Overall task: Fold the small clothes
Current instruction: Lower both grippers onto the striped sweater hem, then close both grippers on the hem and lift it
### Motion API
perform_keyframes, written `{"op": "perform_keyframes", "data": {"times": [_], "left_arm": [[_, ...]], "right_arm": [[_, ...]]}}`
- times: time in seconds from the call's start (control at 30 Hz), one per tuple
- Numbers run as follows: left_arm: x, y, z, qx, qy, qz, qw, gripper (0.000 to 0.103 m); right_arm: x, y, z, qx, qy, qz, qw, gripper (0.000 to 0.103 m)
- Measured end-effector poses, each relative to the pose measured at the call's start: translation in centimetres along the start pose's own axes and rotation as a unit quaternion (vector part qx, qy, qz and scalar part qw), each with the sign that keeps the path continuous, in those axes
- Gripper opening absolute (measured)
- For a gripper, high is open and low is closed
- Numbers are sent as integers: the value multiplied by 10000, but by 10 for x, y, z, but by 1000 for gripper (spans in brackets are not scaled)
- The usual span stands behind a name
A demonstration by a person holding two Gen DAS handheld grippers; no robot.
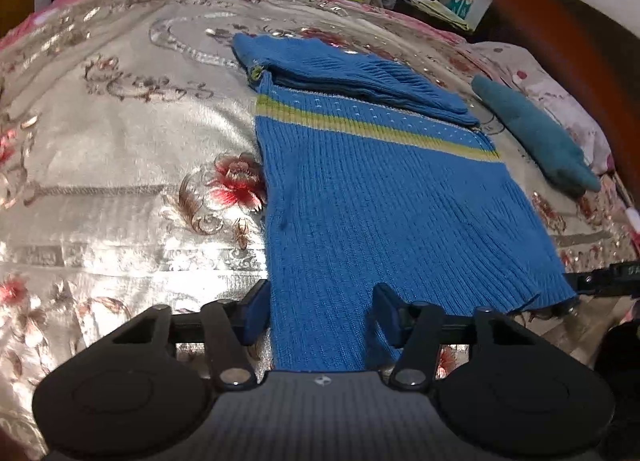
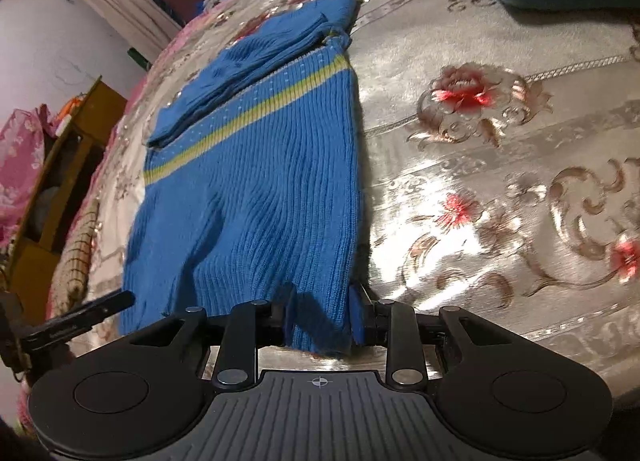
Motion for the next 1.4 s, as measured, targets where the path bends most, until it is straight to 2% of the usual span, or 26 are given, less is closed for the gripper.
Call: {"op": "perform_keyframes", "data": {"times": [0.03, 0.1, 0.17, 0.2, 0.4, 0.57, 0.67, 0.73, 0.83, 0.9, 0.97, 1.0, 1.1, 1.23, 1.4], "left_arm": [[0, 0, -1, 2, 21, 0, 10000, 54], [0, 0, -1, 15, 26, -16, 10000, 43], [0, 0, -3, -29, 121, -90, 9999, 13], [-1, -1, -5, -84, 217, -132, 9996, 12], [-1, 13, -9, -56, 345, 88, 9994, 11], [1, 22, -16, -43, 500, 183, 9986, 11], [-2, 13, -20, 53, 517, 24, 9986, 11], [-5, 9, -18, 26, 525, -38, 9986, 11], [-3, 11, -18, -35, 581, -44, 9983, 13], [-2, 13, -21, -54, 632, -44, 9980, 16], [0, 13, -25, -98, 701, -20, 9975, 20], [1, 13, -27, -141, 780, 4, 9969, 21], [4, 9, -29, -206, 892, 76, 9958, 26], [9, 1, -22, -220, 736, 64, 9970, 36], [14, -5, -19, -278, 584, -5, 9979, 37]], "right_arm": [[0, 0, 0, 26, -34, 22, 10000, 26], [1, 1, 1, 125, -164, 35, 9998, 14], [2, 4, 4, 176, -304, 97, 9993, 8], [4, 7, 6, 214, -385, 168, 9989, 8], [16, 41, 20, 327, -705, 686, 9946, 6], [23, 51, 33, 121, -842, 897, 9923, 6], [18, 37, 38, -162, -749, 662, 9949, 6], [13, 26, 36, -209, -666, 441, 9966, 10], [9, 24, 30, -206, -521, 381, 9977, 13], [11, 28, 28, -109, -537, 462, 9974, 19], [17, 34, 29, -114, -497, 638, 9967, 34], [19, 35, 30, -109, -519, 709, 9961, 36], [30, 29, 33, 35, -665, 750, 9950, 37], [36, 3, 28, 111, -625, 571, 9963, 37], [34, -8, 27, 323, -602, 429, 9967, 37]]}}
Point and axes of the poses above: each gripper's, at about its wrist camera, not at the fingertips, and y roughly against the way its jaws point, z to its right, x to its top, the point moved 5 cm from there along -y, roughly the way its jaws point, and after that the axes turned 10 degrees about -x, right-handed, at the moved point
